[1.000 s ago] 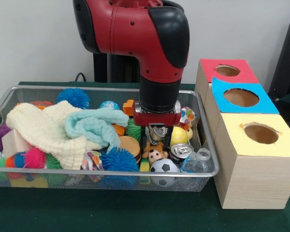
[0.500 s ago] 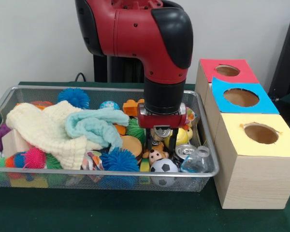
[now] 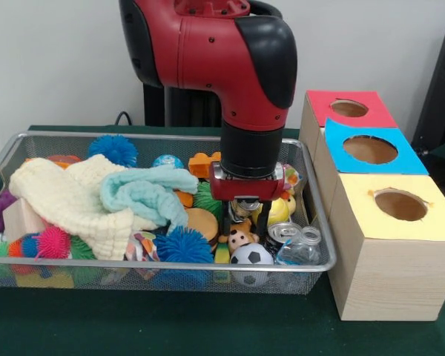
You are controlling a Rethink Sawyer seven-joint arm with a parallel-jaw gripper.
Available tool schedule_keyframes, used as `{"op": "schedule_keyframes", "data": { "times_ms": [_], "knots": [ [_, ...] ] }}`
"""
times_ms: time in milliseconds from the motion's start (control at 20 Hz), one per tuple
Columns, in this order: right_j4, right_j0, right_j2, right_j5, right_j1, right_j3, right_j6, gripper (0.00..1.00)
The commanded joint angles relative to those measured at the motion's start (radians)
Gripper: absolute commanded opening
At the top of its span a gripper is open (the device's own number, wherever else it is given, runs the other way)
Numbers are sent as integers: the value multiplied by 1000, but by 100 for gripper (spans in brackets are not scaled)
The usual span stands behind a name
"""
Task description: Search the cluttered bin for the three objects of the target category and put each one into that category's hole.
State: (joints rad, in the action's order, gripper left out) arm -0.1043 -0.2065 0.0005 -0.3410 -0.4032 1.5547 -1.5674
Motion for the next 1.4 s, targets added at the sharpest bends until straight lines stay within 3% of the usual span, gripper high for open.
{"op": "schedule_keyframes", "data": {
  "times_ms": [50, 400, 450, 850, 1200, 1400],
  "knots": [
    [-3, 77, -42, 94, 60, -22, -225, 100],
    [10, 78, -69, 107, 84, -30, -190, 100],
    [14, 74, -64, 108, 88, -30, -180, 0],
    [25, 71, -52, 57, 60, -35, -163, 0],
    [42, 53, -25, -94, -130, 57, -121, 0],
    [68, 38, -5, -212, -228, 70, -97, 0]
  ]
}}
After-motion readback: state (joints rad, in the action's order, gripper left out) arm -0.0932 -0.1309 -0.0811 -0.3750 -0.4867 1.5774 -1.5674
